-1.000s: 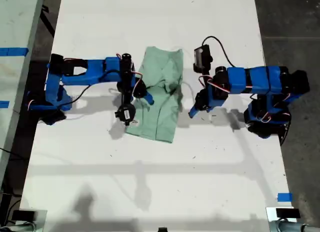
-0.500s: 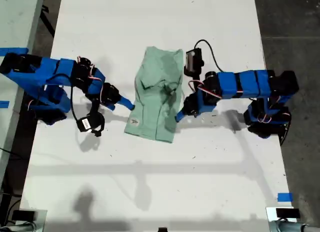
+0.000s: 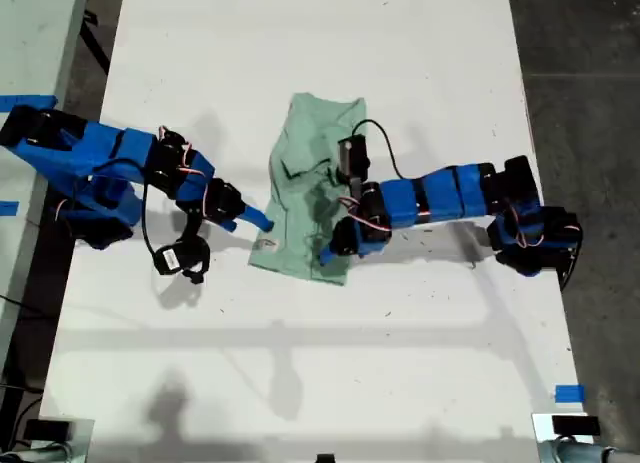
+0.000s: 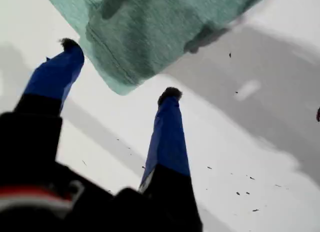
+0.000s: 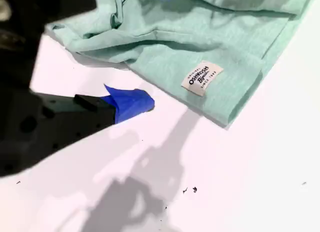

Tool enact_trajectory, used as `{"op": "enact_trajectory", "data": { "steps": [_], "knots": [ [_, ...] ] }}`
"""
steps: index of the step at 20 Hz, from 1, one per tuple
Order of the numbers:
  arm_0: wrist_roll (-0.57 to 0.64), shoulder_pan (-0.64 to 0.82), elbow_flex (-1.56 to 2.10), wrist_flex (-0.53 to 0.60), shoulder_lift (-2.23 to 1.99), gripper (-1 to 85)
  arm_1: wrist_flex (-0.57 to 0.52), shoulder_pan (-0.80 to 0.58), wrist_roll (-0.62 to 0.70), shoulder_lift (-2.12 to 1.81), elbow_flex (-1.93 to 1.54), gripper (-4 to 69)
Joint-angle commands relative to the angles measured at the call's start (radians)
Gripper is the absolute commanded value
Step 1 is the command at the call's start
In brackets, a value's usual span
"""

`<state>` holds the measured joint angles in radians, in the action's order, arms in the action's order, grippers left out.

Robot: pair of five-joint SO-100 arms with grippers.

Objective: Fold tshirt

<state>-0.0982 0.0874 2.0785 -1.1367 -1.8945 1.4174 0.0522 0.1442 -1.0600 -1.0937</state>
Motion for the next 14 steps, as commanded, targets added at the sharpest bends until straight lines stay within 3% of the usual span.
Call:
{"op": "enact_trajectory", "data": {
  "steps": [1, 7, 10, 14],
  "knots": [
    [-0.012, -0.032, -0.003, 0.032, -0.034, 30.8, -0.040, 0.031, -0.037, 0.032, 0.064, 33.2],
    [-0.020, -0.080, 0.017, 0.049, -0.017, 31.3, -0.100, 0.058, -0.043, 0.140, 0.072, 29.2],
    [-0.023, -0.091, 0.031, 0.057, -0.014, 30.9, -0.104, 0.060, -0.040, 0.147, 0.072, 20.4],
    [0.005, -0.094, 0.017, 0.109, 0.120, 32.0, -0.106, 0.064, -0.035, 0.147, 0.072, 20.9]
  ]
}}
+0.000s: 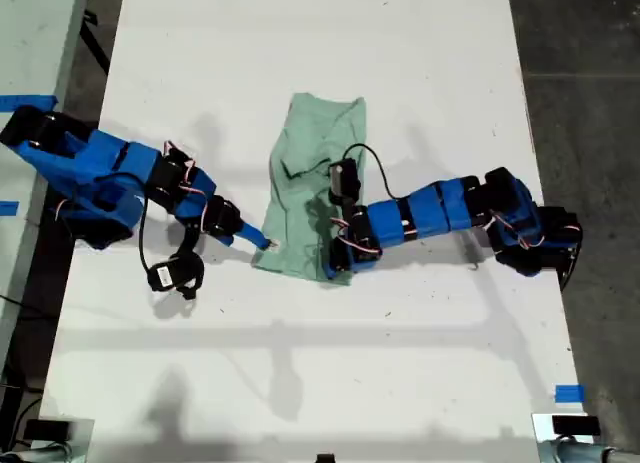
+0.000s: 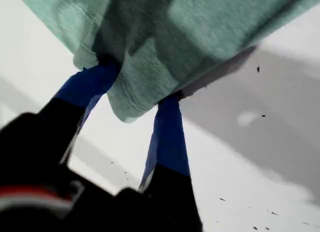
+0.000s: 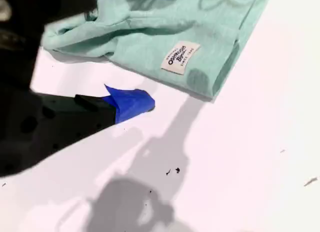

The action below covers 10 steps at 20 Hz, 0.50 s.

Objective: Fold tshirt

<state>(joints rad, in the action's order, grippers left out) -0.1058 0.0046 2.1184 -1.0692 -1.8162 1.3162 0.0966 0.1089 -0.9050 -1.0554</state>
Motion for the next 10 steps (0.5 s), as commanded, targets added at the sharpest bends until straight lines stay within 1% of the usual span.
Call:
{"op": "enact_trajectory", "data": {
  "steps": [1, 2, 5, 8, 10],
  "knots": [
    [0.034, -0.011, -0.037, 0.069, 0.092, 31.9, -0.005, 0.020, 0.002, -0.009, 0.034, 21.4],
    [0.041, -0.011, -0.067, 0.083, 0.147, 32.0, -0.005, 0.020, 0.005, -0.009, 0.034, 21.6],
    [0.078, -0.002, -0.199, 0.078, 0.310, 32.9, -0.005, 0.021, 0.008, -0.011, 0.037, 21.8],
    [0.107, 0.023, -0.322, 0.011, 0.469, 31.4, -0.005, 0.026, 0.008, -0.014, 0.046, 21.8],
    [0.126, 0.038, -0.374, -0.032, 0.543, 28.5, -0.005, 0.031, 0.008, -0.014, 0.052, 21.7]
  ]
}}
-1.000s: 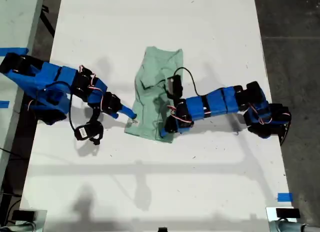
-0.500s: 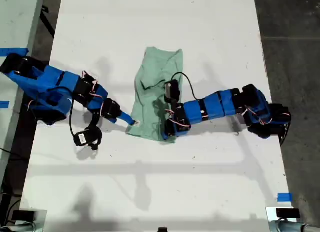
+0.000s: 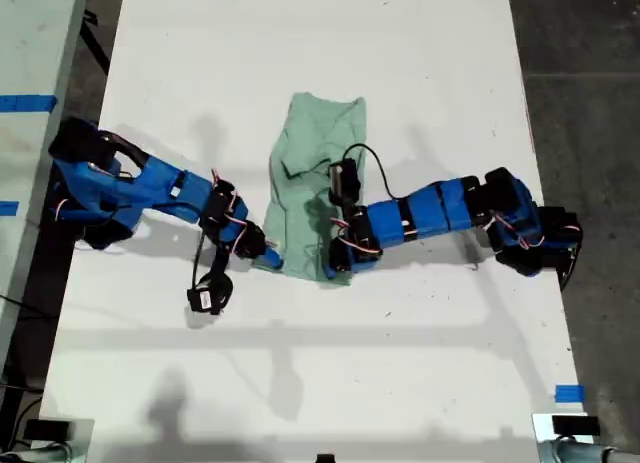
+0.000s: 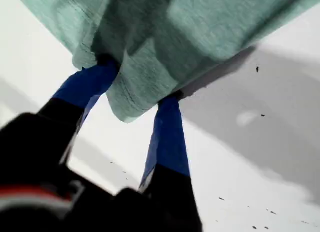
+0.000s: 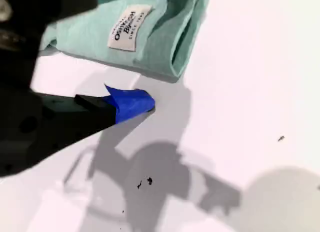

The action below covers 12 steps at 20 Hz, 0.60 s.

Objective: Fold tshirt

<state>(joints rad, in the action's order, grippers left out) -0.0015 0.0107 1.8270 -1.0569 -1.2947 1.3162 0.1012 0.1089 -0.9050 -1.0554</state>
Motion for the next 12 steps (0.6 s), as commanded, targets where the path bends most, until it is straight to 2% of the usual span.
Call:
{"op": "enact_trajectory", "data": {
  "steps": [1, 2, 4, 7, 10, 12],
  "knots": [
    [0.023, 0.041, -0.092, -0.066, 0.044, 25.7, -0.005, 0.028, 0.009, -0.015, 0.052, 21.7],
    [0.028, 0.051, -0.092, -0.077, 0.046, 19.2, -0.005, 0.031, 0.009, -0.015, 0.052, 21.6],
    [0.029, 0.058, -0.097, -0.080, 0.046, 0.1, -0.005, 0.034, 0.006, -0.015, 0.052, 19.8],
    [0.018, 0.049, -0.118, -0.089, 0.046, 0.0, -0.009, 0.034, 0.020, -0.014, 0.052, 7.2],
    [0.018, 0.023, -0.181, -0.100, 0.049, 0.0, -0.026, 0.035, 0.049, -0.017, 0.052, 0.2],
    [0.018, -0.005, -0.304, -0.163, 0.101, 0.0, -0.029, 0.048, 0.057, -0.031, 0.052, -1.2]
  ]
}}
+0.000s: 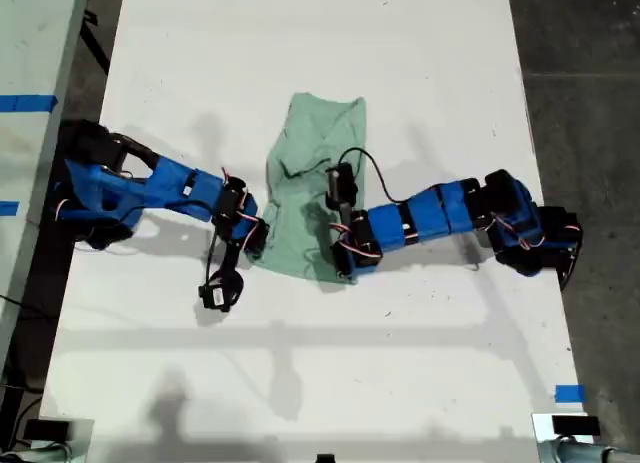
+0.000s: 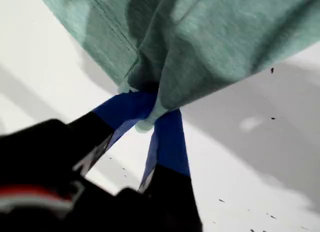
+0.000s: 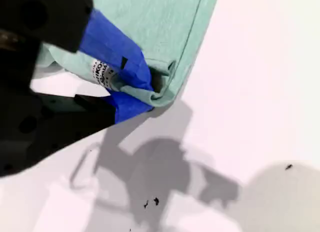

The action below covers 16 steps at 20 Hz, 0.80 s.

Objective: Fold tshirt

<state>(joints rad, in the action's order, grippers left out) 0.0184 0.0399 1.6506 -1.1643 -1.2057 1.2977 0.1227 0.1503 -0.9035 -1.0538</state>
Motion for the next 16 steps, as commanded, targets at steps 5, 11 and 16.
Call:
{"op": "enact_trajectory", "data": {
  "steps": [5, 11, 16],
  "knots": [
    [-0.026, -0.172, -0.657, -0.295, 0.239, 0.0, 0.051, 0.156, -0.011, -0.170, 0.054, -1.2],
    [-0.060, -0.290, -0.738, -0.261, 0.158, 0.0, 0.091, 0.305, -0.063, -0.276, 0.141, -1.0],
    [0.074, -0.184, -0.739, -0.215, 0.031, 0.0, 0.120, 0.149, 0.109, -0.322, 0.141, -1.0]
  ]
}}
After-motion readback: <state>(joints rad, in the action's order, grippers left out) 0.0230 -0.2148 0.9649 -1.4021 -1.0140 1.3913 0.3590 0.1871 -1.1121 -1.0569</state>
